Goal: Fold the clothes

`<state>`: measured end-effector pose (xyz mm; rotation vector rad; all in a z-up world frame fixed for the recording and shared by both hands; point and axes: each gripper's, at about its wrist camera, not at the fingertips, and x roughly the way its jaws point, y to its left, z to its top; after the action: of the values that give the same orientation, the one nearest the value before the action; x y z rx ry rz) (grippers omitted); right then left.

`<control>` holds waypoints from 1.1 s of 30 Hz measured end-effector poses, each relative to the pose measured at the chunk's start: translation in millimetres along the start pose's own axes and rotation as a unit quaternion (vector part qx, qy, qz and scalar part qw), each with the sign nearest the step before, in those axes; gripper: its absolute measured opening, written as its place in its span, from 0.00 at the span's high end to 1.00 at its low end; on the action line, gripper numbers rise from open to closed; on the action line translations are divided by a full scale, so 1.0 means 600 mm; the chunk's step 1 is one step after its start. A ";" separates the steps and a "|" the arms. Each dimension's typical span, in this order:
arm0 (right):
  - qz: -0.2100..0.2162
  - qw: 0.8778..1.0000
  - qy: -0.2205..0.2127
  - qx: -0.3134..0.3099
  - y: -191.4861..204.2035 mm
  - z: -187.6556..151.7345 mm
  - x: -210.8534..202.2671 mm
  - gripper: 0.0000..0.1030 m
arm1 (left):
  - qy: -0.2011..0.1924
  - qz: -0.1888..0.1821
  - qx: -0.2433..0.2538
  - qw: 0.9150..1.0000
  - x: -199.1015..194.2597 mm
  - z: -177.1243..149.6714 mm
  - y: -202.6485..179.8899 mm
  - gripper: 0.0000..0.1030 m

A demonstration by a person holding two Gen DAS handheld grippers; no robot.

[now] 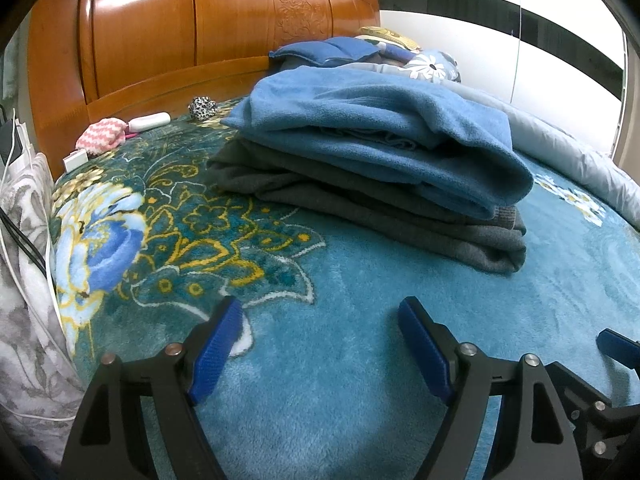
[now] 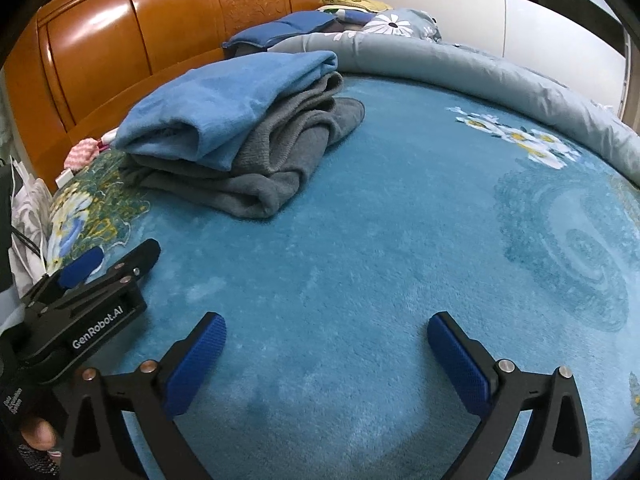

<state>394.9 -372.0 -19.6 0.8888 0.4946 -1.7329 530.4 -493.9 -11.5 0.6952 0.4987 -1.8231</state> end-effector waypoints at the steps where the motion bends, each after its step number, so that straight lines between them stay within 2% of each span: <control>1: 0.002 1.000 0.000 0.002 -0.001 0.000 0.000 0.00 | 0.000 0.000 0.000 1.000 0.000 0.000 0.000 0.21; 33: 0.012 1.000 -0.002 0.010 -0.008 0.000 0.002 0.00 | -0.002 0.002 0.000 1.000 -0.003 -0.003 -0.003 0.21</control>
<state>390.3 -371.1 -20.9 0.9007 0.4637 -1.7206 529.6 -491.0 -11.6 0.6918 0.4931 -1.8202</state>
